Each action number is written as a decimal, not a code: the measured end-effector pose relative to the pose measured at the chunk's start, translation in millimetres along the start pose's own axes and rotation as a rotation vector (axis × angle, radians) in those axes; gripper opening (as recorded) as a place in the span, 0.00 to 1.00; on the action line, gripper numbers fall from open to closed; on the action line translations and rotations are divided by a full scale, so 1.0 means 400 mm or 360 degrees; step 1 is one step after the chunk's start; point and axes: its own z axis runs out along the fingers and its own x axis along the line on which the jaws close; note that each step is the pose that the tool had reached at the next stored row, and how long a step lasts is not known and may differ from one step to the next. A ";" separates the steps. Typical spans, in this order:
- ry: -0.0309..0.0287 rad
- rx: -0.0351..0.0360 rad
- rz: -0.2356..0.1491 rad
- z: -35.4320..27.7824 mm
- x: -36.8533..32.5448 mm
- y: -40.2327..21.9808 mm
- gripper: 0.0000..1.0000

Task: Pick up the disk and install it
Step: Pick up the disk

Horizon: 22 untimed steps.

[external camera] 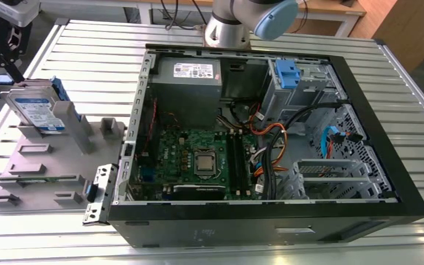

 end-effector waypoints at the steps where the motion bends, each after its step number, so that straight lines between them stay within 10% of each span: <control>1: -0.00001 0.0000 -0.0001 0.000 0.000 0.000 0.11; 22: 0.00006 0.0000 -0.0030 0.000 0.000 0.000 0.11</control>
